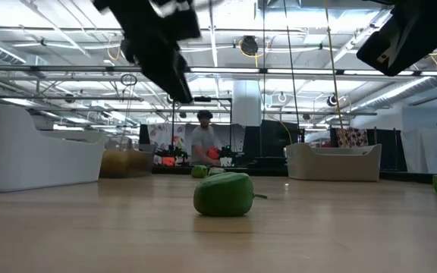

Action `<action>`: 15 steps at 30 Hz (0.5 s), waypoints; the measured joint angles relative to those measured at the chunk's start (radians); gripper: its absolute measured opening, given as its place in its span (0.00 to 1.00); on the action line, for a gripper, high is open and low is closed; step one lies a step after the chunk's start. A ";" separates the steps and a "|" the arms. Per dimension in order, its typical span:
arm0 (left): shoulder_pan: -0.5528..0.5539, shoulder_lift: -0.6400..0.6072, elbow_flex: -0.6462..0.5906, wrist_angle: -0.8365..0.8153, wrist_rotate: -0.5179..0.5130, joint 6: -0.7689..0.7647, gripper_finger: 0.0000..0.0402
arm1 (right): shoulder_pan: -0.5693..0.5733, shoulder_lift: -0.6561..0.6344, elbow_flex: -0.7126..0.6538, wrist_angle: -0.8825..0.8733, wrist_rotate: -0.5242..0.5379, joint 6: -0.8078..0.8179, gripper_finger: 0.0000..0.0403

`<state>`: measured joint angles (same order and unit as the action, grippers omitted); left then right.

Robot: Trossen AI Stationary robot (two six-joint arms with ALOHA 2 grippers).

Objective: Sort produce into baskets
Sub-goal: Put the top red chili pepper into the white bin

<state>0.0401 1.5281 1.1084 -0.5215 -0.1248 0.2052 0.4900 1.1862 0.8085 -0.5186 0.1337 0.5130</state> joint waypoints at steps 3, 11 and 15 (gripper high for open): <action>0.083 0.071 0.000 0.098 0.082 0.091 0.61 | 0.000 0.001 0.000 -0.003 0.000 0.012 0.00; 0.240 0.274 0.108 0.138 0.155 0.199 0.61 | 0.000 0.001 0.000 -0.006 0.000 0.025 0.00; 0.268 0.369 0.194 0.107 0.185 0.252 0.61 | 0.000 0.001 0.000 -0.008 0.000 0.024 0.00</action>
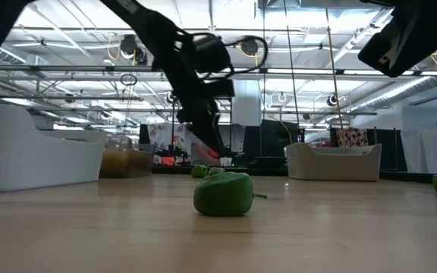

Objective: Sort produce into baskets
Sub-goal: Put the top red chili pepper into the white bin

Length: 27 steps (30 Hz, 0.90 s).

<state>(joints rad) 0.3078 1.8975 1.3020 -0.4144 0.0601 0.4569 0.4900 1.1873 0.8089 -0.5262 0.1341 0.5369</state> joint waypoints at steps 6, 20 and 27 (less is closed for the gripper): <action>0.030 0.119 0.129 -0.088 0.000 0.048 0.61 | 0.000 0.000 0.000 -0.002 0.000 -0.024 0.00; 0.075 0.211 0.234 -0.189 -0.012 0.057 0.61 | 0.001 0.000 0.000 -0.013 0.000 -0.032 0.00; 0.090 0.217 0.234 -0.216 -0.008 0.057 0.61 | 0.001 0.000 0.000 -0.017 0.000 -0.028 0.00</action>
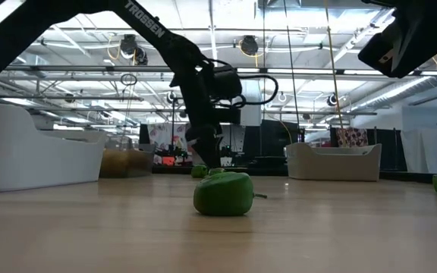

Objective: Sort produce into baskets
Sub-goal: Put the top red chili pepper into the white bin

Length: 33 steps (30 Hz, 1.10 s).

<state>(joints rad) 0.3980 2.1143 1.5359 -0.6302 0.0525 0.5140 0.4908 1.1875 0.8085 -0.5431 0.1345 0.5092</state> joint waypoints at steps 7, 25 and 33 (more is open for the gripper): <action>-0.008 0.020 0.001 -0.005 -0.036 0.017 0.61 | 0.000 0.000 0.000 0.000 0.000 0.002 0.00; -0.019 0.020 0.001 -0.006 -0.045 0.017 0.31 | 0.000 0.000 0.000 0.001 0.000 0.002 0.00; -0.045 -0.024 0.048 -0.040 -0.033 -0.011 0.27 | 0.000 0.000 0.000 0.001 0.000 0.002 0.00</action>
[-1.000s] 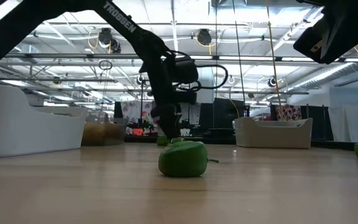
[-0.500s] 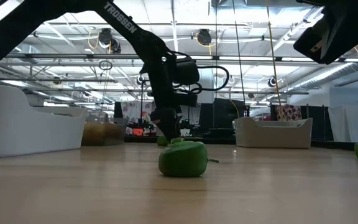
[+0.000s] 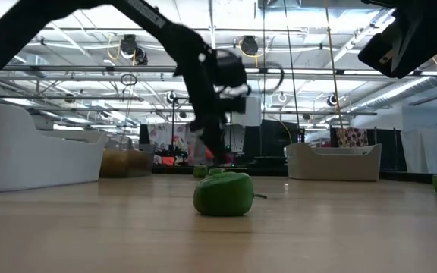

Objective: Sort produce into baskets
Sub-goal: Put the top red chili pepper into the white bin

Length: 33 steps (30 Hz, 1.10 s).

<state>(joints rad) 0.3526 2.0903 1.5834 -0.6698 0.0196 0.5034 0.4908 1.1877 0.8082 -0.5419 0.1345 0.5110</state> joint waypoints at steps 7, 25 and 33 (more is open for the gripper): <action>-0.040 -0.150 0.007 -0.150 0.041 -0.086 0.27 | 0.000 0.000 0.000 0.002 0.000 0.000 0.00; -0.461 -0.565 -0.181 -0.536 0.039 -0.677 0.27 | 0.002 0.000 -0.001 0.027 -0.006 0.026 0.00; -0.654 -0.739 -0.401 -0.515 -0.137 -0.989 0.27 | 0.002 0.000 -0.001 0.067 -0.009 0.027 0.00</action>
<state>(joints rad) -0.3018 1.3517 1.1826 -1.1847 -0.1178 -0.4859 0.4927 1.1877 0.8070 -0.4747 0.1255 0.5379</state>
